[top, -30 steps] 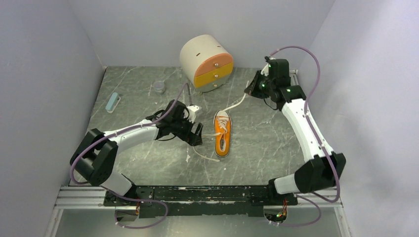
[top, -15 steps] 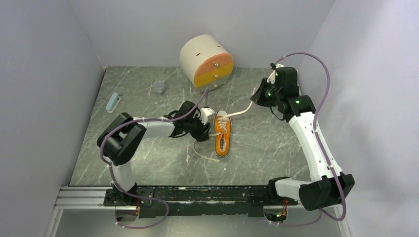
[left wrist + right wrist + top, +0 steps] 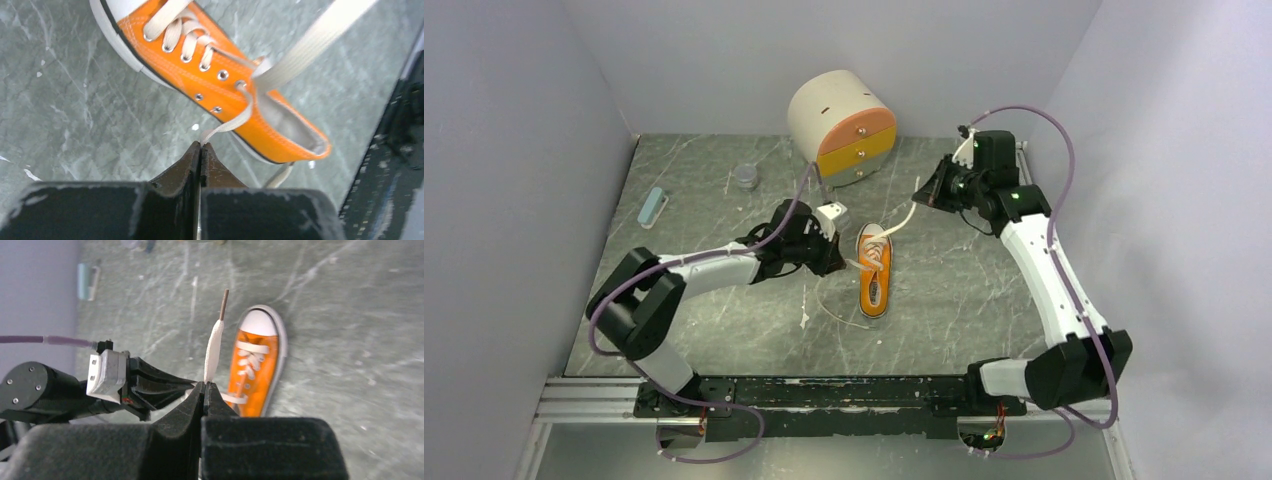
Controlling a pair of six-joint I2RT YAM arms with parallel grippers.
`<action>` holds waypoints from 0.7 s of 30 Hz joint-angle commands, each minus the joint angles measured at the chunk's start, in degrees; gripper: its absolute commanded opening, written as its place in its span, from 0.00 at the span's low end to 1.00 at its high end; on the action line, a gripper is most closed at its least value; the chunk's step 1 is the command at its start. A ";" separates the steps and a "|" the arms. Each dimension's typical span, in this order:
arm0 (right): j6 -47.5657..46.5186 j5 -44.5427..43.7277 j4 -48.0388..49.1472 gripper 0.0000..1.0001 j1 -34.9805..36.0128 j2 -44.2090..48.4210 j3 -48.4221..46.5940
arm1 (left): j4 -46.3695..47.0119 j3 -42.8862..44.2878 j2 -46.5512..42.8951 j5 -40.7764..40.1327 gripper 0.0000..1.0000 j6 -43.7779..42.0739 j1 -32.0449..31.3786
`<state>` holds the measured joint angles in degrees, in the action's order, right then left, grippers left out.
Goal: Tie the shoes
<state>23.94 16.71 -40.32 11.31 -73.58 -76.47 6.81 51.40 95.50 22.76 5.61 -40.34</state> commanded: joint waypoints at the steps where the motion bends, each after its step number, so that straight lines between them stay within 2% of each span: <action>1: 6.39 12.26 9.36 0.00 0.06 -5.04 0.91 | 6.88 -2.68 -3.97 2.68 0.05 11.05 -0.40; 6: 10.41 15.18 14.88 0.00 2.85 -11.94 -1.46 | 10.44 -5.54 -6.93 3.19 0.05 16.67 -0.96; 14: 13.33 10.98 19.66 0.00 11.00 -20.46 -4.09 | 10.75 -8.54 -10.34 4.09 0.05 20.41 -2.07; 21: 9.49 13.62 16.59 0.00 15.07 -25.64 -3.01 | 7.80 -4.87 -9.37 3.18 0.05 20.75 -2.40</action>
<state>35.81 28.67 -22.57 25.54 -97.49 -78.98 14.61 43.44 86.35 25.36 25.63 -42.37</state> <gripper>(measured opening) 0.008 0.054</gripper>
